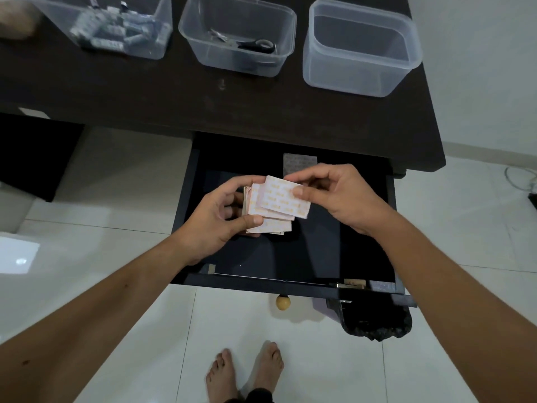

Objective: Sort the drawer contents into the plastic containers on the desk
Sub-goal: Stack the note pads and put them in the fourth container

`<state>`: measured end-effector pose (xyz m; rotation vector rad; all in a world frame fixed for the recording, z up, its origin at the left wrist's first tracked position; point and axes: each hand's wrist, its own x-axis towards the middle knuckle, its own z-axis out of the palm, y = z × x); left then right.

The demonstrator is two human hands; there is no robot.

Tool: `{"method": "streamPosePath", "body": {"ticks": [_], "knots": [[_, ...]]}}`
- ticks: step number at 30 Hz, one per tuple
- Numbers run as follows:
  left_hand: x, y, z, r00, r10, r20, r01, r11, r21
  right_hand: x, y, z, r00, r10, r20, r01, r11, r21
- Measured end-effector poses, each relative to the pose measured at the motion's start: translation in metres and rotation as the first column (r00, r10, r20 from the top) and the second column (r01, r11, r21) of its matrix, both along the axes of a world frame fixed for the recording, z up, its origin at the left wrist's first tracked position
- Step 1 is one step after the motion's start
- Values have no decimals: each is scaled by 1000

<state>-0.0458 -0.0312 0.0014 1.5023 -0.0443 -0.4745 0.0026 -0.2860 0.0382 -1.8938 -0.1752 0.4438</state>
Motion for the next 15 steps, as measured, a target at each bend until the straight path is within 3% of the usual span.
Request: {"method": "streamPosePath", "body": {"ticks": [5,10,15], "knots": [[0,1,2,1000,25,13,-25,1000,-1,1,11,-3,998,-40,53,43,997,-56],[-1,1,2,1000,-22,22,21,1000,9,4,17,-6,997,39,66,-32,995,-94],[-1,1,2,1000,10,16,-10,1000,12,4,17,-10,997,-29,71,32,999,-39]]}}
